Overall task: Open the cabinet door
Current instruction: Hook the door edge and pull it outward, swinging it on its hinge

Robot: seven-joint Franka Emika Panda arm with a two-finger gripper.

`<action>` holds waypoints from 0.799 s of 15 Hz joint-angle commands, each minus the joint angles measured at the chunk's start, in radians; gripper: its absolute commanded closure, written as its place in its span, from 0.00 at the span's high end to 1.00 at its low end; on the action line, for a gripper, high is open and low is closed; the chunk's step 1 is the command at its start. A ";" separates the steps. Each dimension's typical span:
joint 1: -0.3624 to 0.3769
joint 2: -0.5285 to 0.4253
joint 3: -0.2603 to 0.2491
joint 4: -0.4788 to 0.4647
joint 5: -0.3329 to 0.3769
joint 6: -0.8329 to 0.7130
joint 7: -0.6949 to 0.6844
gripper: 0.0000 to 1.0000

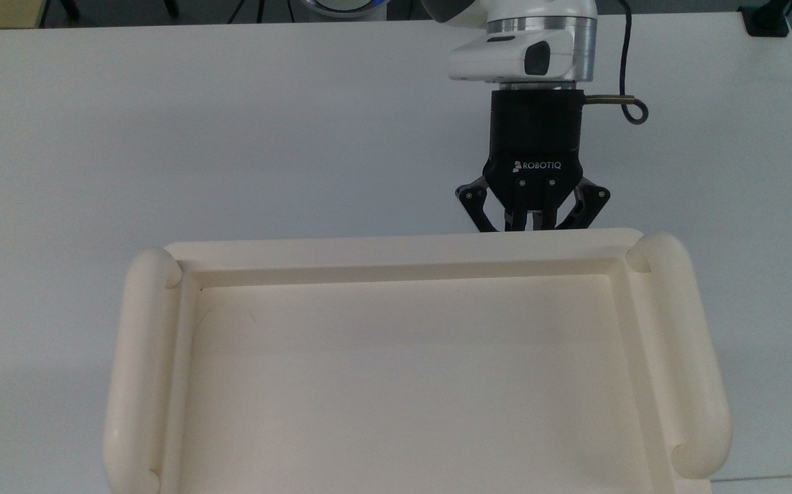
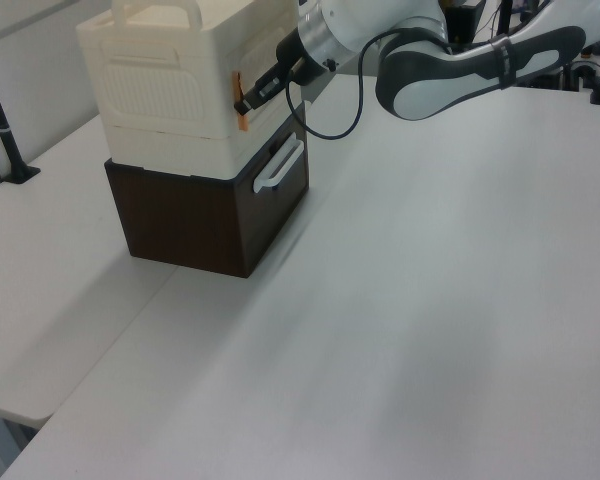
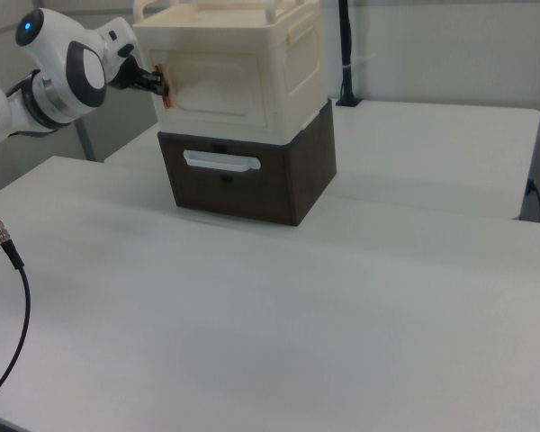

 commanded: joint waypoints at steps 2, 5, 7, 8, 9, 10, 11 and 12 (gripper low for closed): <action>0.031 -0.086 -0.020 -0.095 -0.024 -0.017 0.021 0.06; 0.028 -0.116 -0.015 -0.096 -0.012 -0.105 0.007 0.06; 0.027 -0.134 -0.014 -0.098 0.011 -0.149 0.004 0.06; 0.030 -0.142 -0.014 -0.098 0.022 -0.180 0.002 0.06; 0.030 -0.148 -0.012 -0.098 0.034 -0.214 -0.008 0.07; 0.030 -0.157 -0.012 -0.098 0.057 -0.250 -0.028 0.09; 0.030 -0.163 -0.012 -0.098 0.094 -0.293 -0.060 0.13; 0.030 -0.177 -0.012 -0.096 0.162 -0.374 -0.138 0.21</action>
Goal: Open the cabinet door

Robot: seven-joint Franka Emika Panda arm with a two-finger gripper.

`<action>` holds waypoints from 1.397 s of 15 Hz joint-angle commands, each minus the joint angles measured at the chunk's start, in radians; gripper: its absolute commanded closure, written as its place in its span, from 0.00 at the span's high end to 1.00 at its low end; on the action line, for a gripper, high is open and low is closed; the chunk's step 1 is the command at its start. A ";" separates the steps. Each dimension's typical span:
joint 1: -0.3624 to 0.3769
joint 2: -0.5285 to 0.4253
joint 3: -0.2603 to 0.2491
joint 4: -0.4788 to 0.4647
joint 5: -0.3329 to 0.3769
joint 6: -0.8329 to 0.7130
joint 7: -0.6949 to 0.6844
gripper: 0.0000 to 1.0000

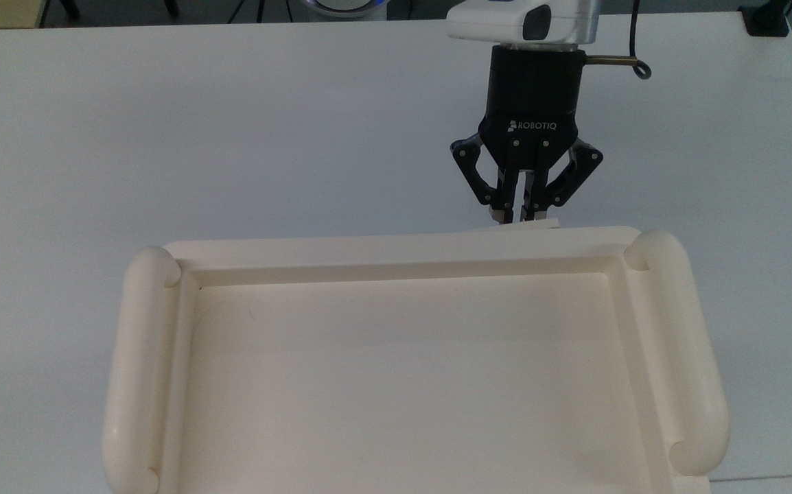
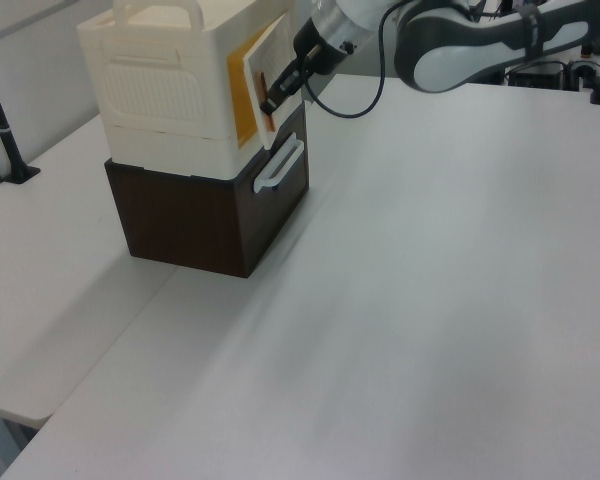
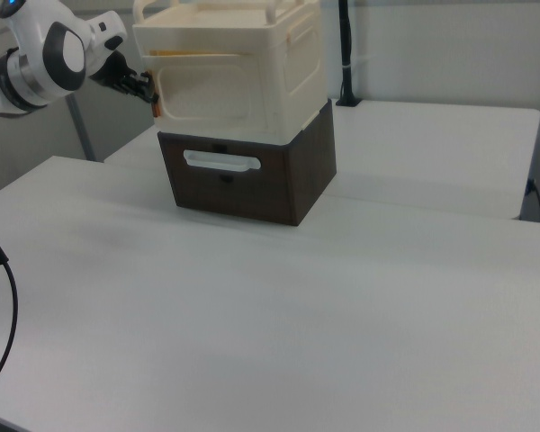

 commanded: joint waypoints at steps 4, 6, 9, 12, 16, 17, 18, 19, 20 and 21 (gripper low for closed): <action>0.000 -0.120 -0.020 -0.051 0.235 -0.359 -0.257 0.82; -0.008 -0.125 -0.020 -0.051 0.237 -0.459 -0.274 1.00; -0.024 -0.149 -0.032 -0.051 0.253 -0.633 -0.367 1.00; -0.078 -0.195 -0.030 -0.052 0.279 -0.735 -0.416 1.00; -0.133 -0.264 -0.032 -0.066 0.276 -0.915 -0.418 1.00; -0.159 -0.287 -0.032 -0.071 0.276 -0.926 -0.426 1.00; -0.184 -0.310 -0.030 -0.078 0.278 -0.930 -0.427 1.00; -0.205 -0.327 -0.030 -0.080 0.279 -0.937 -0.424 1.00; -0.224 -0.336 -0.032 -0.080 0.278 -0.956 -0.424 1.00; -0.242 -0.343 -0.032 -0.080 0.278 -0.979 -0.427 1.00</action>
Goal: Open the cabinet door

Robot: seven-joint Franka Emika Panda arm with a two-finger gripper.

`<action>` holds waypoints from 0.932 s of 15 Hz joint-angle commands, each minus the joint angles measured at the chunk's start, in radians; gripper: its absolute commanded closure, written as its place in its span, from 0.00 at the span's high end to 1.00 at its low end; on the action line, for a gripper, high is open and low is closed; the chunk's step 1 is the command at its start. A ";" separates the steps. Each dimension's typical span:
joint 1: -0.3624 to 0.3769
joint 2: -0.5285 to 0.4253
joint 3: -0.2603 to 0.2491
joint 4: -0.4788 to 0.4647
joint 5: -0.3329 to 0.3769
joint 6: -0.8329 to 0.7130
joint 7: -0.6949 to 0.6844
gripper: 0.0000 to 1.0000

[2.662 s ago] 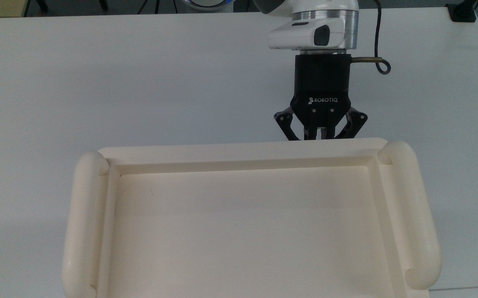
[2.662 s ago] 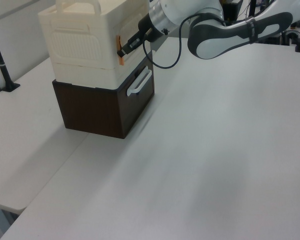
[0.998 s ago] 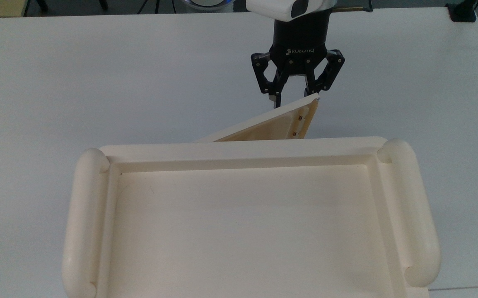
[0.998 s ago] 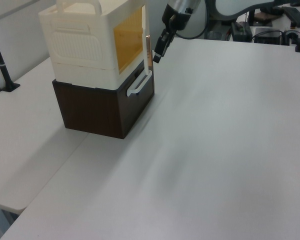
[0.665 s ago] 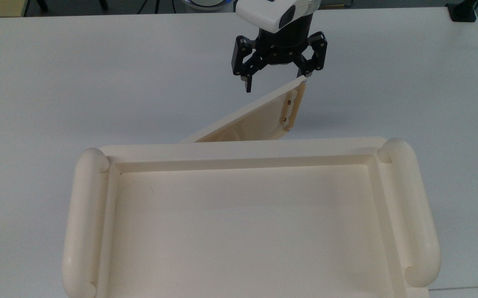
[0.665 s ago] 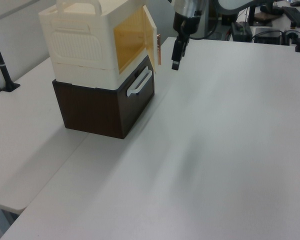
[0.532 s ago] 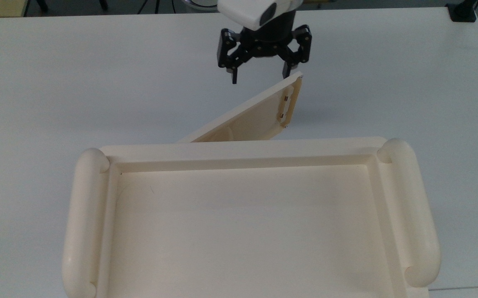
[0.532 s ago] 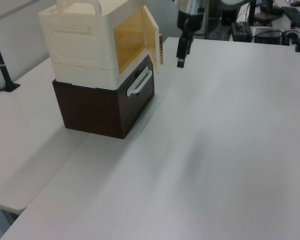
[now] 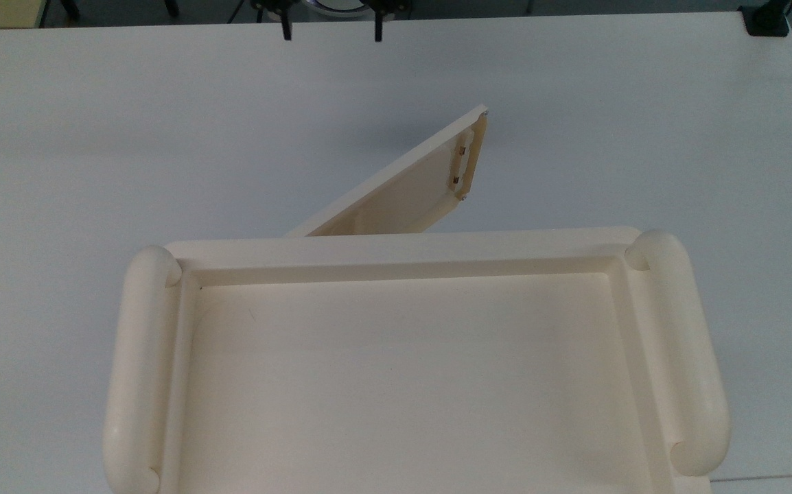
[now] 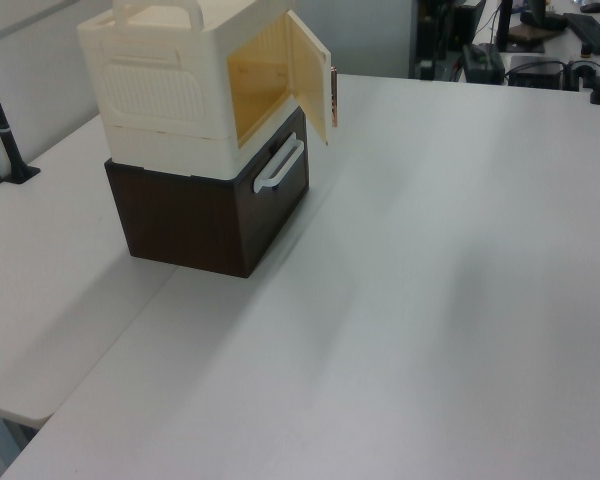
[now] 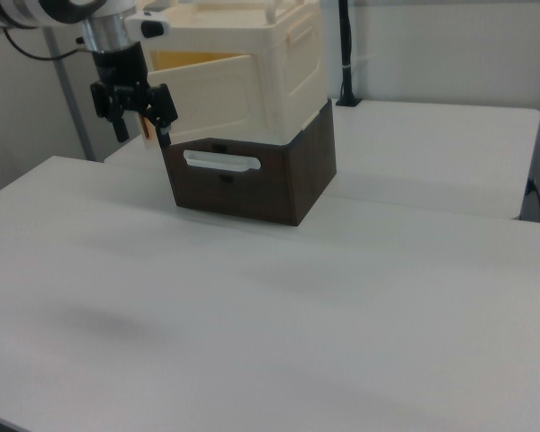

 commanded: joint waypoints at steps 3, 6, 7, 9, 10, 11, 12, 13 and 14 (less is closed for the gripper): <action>-0.107 -0.066 -0.001 -0.055 0.009 -0.048 -0.021 1.00; -0.130 -0.063 -0.003 -0.055 -0.002 -0.039 -0.016 1.00; -0.150 -0.062 -0.001 -0.056 -0.005 -0.034 -0.018 1.00; -0.162 -0.057 -0.001 -0.067 -0.008 -0.033 -0.027 1.00; -0.164 -0.060 -0.003 -0.068 -0.017 -0.033 -0.027 1.00; -0.174 -0.063 -0.003 -0.067 -0.020 -0.034 -0.029 1.00; -0.186 -0.063 -0.001 -0.067 -0.020 -0.037 -0.029 1.00; -0.188 -0.063 -0.003 -0.067 -0.022 -0.037 -0.029 1.00; -0.191 -0.063 -0.003 -0.065 -0.022 -0.037 -0.030 1.00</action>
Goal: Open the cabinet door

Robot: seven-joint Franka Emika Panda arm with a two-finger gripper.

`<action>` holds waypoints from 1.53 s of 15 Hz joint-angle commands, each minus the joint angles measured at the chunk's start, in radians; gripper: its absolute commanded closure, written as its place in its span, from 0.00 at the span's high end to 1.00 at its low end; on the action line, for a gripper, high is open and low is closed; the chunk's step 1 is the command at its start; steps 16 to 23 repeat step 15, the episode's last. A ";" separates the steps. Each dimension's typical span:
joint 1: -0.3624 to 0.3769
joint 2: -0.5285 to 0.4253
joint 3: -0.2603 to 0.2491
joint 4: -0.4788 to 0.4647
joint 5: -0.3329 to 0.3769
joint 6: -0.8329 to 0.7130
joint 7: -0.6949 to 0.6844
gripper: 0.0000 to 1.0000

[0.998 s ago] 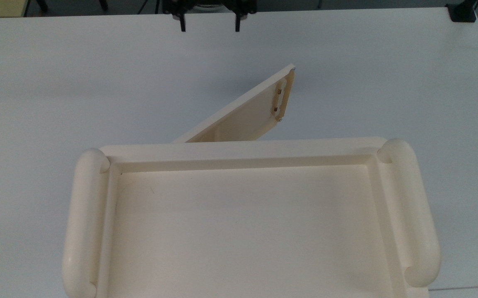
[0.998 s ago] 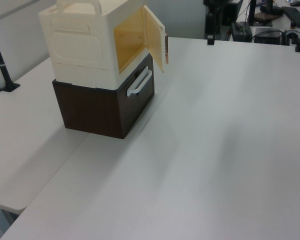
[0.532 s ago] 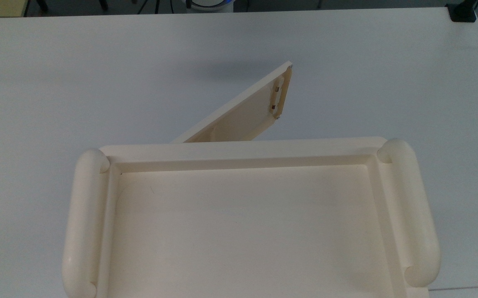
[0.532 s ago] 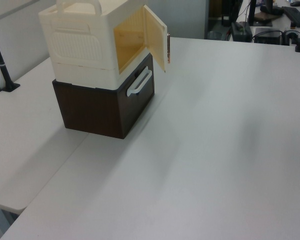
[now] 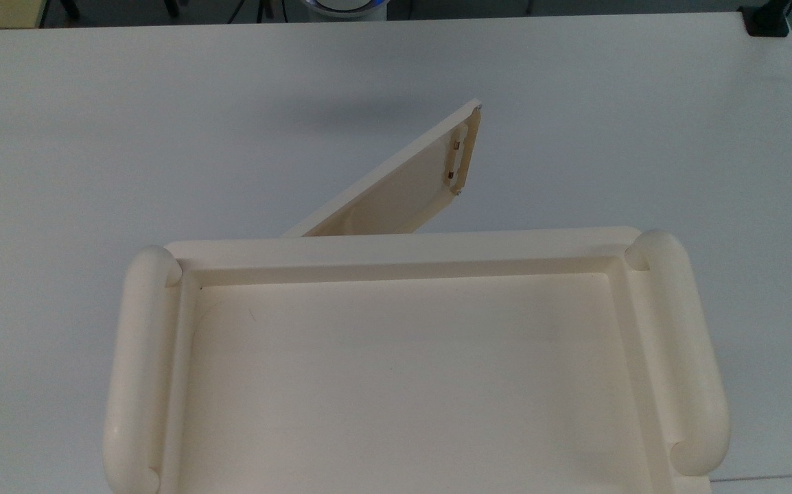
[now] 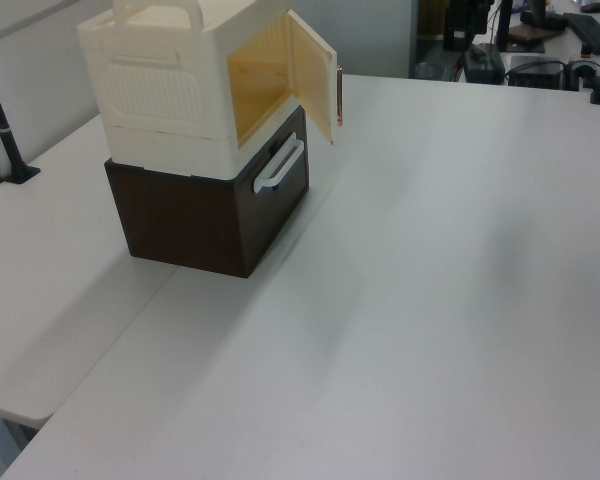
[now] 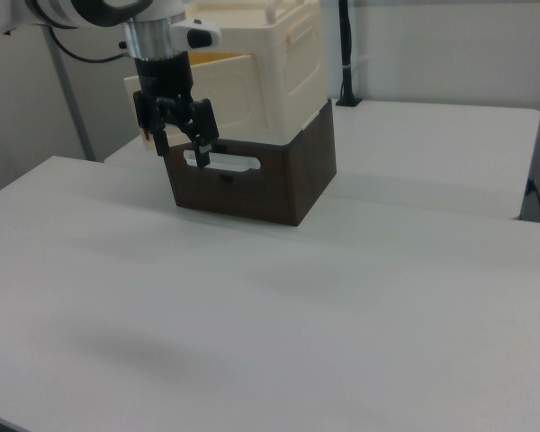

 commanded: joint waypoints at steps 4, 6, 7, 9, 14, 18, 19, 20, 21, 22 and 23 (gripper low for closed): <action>-0.009 -0.013 0.002 -0.019 -0.013 0.003 -0.019 1.00; -0.008 -0.006 0.002 -0.018 -0.013 0.011 -0.019 1.00; -0.008 0.000 0.002 -0.015 -0.013 0.012 -0.019 1.00; -0.008 0.005 0.002 -0.015 -0.013 0.029 -0.019 1.00; -0.019 0.005 0.000 -0.012 -0.011 0.054 -0.019 1.00; -0.025 0.005 0.000 -0.012 -0.011 0.054 -0.019 1.00; -0.025 0.005 0.000 -0.012 -0.011 0.054 -0.019 1.00; -0.025 0.005 0.000 -0.012 -0.011 0.054 -0.019 1.00; -0.025 0.005 0.000 -0.012 -0.011 0.054 -0.019 1.00; -0.025 0.005 0.000 -0.012 -0.011 0.054 -0.019 1.00; -0.025 0.005 0.000 -0.012 -0.011 0.054 -0.019 1.00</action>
